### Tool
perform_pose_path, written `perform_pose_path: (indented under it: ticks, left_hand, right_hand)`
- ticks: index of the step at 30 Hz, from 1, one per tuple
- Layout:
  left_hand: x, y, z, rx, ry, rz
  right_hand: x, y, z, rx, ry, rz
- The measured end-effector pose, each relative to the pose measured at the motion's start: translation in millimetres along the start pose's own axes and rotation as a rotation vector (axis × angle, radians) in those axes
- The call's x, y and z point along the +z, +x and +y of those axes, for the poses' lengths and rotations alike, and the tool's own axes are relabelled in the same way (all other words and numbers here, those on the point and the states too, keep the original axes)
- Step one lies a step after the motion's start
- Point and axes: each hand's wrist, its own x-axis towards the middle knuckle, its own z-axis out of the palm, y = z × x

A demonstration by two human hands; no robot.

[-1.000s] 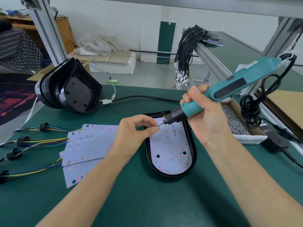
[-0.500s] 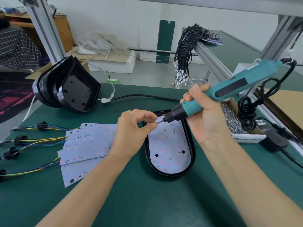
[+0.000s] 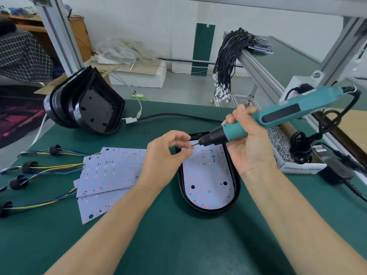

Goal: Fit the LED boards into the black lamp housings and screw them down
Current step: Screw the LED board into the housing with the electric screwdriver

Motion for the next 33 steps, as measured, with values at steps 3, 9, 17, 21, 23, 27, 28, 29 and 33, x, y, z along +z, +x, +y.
perform_pose_path:
  ticks: [3, 9, 17, 21, 23, 27, 28, 29, 33]
  left_hand:
    - [1.6, -0.4, 0.7, 0.008, 0.004, 0.0]
    - [-8.4, -0.4, -3.7, -0.358, 0.129, 0.171]
    - [18.0, 4.9, 2.9, -0.564, 0.028, -0.112]
    - [24.9, 9.6, 0.3, -0.547, 0.005, -0.106]
    - [26.7, 11.3, -1.8, -0.545, 0.0, -0.109]
    - [28.8, 10.7, -3.5, -0.544, -0.009, -0.101]
    - [29.1, 10.9, -3.6, -0.543, -0.002, -0.095]
    - [29.4, 11.3, -3.2, -0.541, 0.006, -0.091]
    - [29.0, 11.7, -3.5, -0.525, 0.021, -0.089]
  right_hand:
    - [0.0, 1.2, 1.5, 0.002, -0.007, 0.006]
    - [-1.5, 7.7, -1.3, 0.018, -0.014, 0.016]
    - [-2.6, 13.5, 5.9, 0.022, -0.178, 0.019]
    - [-4.5, 16.4, 3.9, 0.02, -0.197, 0.021]
    - [-3.2, 17.8, 3.0, 0.022, -0.185, 0.025]
    - [0.5, 20.6, 1.9, 0.013, -0.189, 0.015]
    - [1.1, 21.1, 2.2, 0.015, -0.193, 0.01]
    - [1.6, 21.4, 2.5, 0.018, -0.196, 0.007]
    - [2.4, 22.0, 3.7, 0.028, -0.197, 0.015]
